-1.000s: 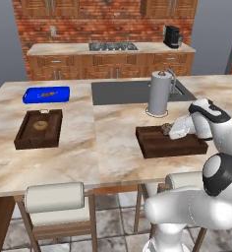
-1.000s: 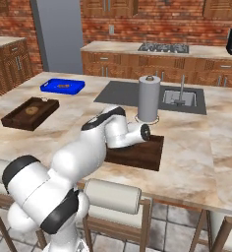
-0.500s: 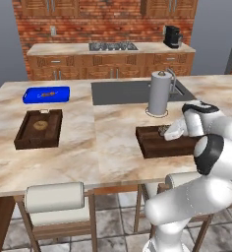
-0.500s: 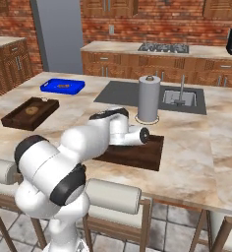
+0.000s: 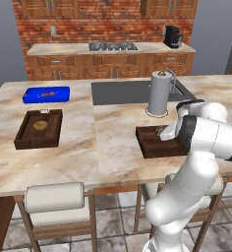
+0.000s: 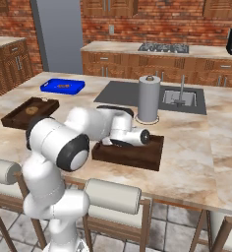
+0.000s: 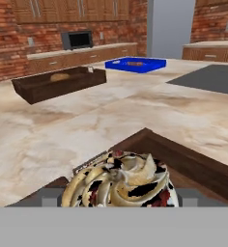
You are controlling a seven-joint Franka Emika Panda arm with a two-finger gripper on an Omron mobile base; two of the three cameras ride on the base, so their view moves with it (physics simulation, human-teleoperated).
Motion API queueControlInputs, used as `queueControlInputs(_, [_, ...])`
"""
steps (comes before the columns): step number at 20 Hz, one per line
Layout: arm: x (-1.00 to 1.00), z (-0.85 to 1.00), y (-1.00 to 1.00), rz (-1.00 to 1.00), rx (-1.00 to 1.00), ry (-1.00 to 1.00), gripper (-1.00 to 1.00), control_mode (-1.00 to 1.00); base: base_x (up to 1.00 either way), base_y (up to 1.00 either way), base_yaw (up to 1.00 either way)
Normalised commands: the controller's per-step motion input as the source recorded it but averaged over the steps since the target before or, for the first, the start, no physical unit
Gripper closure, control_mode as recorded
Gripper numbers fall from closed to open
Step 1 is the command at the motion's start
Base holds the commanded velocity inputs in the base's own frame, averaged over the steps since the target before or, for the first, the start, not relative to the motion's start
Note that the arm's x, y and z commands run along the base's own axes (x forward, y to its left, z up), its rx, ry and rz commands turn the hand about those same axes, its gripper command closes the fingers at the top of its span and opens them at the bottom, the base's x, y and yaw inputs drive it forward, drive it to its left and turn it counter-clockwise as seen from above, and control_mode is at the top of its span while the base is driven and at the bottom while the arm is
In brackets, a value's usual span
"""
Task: Take the cupcake and donut from the fridge and place them on the empty tray on the dining counter.
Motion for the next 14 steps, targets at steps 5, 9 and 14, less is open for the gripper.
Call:
queueControlInputs(5, [0.44, -0.37, -0.17, -0.01, 0.0, 0.01, 1.0, -1.0, 0.0, 0.0, 0.0])
queueControlInputs(9, [0.48, -0.33, -0.03, -0.01, 0.0, 0.01, 1.0, -1.0, 0.0, 0.0, 0.0])
queueControlInputs(14, [0.46, -0.37, 0.0, 0.0, 0.0, 0.0, 1.0, -1.0, 0.0, 0.0, 0.0])
